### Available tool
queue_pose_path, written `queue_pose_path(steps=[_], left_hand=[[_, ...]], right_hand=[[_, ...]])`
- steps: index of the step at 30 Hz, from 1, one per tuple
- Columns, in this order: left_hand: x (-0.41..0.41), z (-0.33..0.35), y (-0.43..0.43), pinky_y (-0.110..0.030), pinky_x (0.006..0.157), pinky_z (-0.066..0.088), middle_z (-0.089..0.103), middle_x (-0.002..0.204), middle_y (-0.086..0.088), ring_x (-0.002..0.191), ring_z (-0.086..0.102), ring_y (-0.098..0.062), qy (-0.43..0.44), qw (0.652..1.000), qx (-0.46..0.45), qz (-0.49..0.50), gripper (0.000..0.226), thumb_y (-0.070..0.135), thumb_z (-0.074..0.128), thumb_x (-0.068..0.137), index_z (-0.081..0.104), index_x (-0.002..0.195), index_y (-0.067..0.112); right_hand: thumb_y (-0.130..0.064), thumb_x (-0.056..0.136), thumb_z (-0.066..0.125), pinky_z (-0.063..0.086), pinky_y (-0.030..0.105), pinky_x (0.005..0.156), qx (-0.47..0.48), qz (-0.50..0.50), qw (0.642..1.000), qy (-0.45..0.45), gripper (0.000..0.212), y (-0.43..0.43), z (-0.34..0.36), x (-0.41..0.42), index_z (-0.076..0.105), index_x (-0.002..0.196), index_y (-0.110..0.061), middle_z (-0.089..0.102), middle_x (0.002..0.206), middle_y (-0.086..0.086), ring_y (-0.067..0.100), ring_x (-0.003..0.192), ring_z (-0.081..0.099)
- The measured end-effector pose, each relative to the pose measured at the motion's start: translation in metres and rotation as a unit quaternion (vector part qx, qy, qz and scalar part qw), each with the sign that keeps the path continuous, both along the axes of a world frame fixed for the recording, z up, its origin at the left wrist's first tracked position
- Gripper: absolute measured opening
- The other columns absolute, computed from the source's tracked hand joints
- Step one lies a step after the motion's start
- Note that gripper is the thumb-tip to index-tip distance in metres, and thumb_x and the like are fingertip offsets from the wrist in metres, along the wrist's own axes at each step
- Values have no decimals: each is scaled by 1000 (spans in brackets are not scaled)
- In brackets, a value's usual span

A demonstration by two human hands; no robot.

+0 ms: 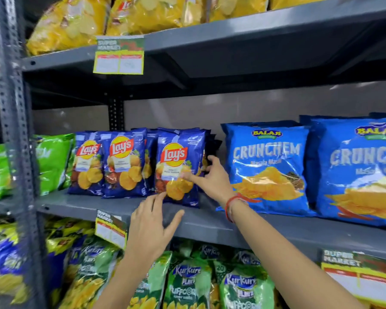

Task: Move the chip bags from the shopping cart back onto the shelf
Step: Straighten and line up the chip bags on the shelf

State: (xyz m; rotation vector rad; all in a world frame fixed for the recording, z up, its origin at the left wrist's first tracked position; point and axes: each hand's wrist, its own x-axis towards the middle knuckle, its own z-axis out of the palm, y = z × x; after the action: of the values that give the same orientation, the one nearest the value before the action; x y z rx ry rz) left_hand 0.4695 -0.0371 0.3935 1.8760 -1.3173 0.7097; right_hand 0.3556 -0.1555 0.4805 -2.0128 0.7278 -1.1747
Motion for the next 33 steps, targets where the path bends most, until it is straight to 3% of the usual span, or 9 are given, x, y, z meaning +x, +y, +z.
queue_pose_path(steps=[2,5,9,11,15,18,22,25,33], left_hand=[[9,-7,2,-41,94,44,60,121,-4,112,55,-23,0,1000,20,12,79,70,25,82,48,130,12],[14,-15,3,-41,102,37,65,112,-2,106,59,-22,-5,1000,25,14,79,70,17,84,58,119,12],[16,-20,3,-37,105,31,66,107,-1,103,58,-20,-7,1000,12,7,76,68,16,86,62,110,13],[17,-21,3,-38,107,29,65,110,0,107,57,-19,-3,1000,7,0,75,67,16,87,62,112,13],[18,-25,2,-36,110,24,63,115,0,114,54,-18,3,1000,2,-12,71,65,18,88,61,115,14],[18,-27,1,-32,110,20,63,114,1,114,53,-16,6,1000,-6,-15,68,63,21,88,61,114,14],[18,-27,2,-30,108,19,64,111,0,112,55,-17,4,1000,-8,-21,67,62,21,89,61,113,13],[19,-28,3,-31,108,19,64,112,0,112,55,-18,1,1000,-7,-24,66,61,22,90,62,113,13],[18,-27,4,-31,109,19,63,115,-1,114,54,-18,-1,1000,-3,-25,66,60,22,90,61,115,13]], right_hand=[[-47,54,89,44,40,107,60,19,998,10,105,-7,-9,20,38,139,-13,57,134,4,22,123,55],[-65,23,89,47,42,106,113,65,991,29,125,-33,-28,48,48,133,-23,65,126,-2,19,117,61],[-62,14,91,50,42,101,128,105,986,37,115,-60,-39,67,62,118,-24,72,114,-3,18,108,66],[-61,17,91,50,42,102,121,86,988,33,114,-46,-30,62,60,120,-23,70,116,-1,20,109,65],[-35,49,94,48,38,103,92,62,994,22,82,-17,-18,56,56,120,-17,67,121,2,21,112,62],[-28,61,90,43,30,98,71,52,996,20,71,-10,-18,60,52,119,-14,63,125,5,22,118,58],[-43,60,88,42,35,101,0,14,996,86,84,-7,-23,68,49,127,-11,59,132,7,27,125,51],[-60,61,79,46,41,96,-30,-25,987,154,81,-6,-21,62,51,122,-16,59,130,6,29,121,53],[-75,61,68,49,41,92,-50,-62,969,234,79,-9,-22,57,57,112,-16,62,124,9,29,114,58]])
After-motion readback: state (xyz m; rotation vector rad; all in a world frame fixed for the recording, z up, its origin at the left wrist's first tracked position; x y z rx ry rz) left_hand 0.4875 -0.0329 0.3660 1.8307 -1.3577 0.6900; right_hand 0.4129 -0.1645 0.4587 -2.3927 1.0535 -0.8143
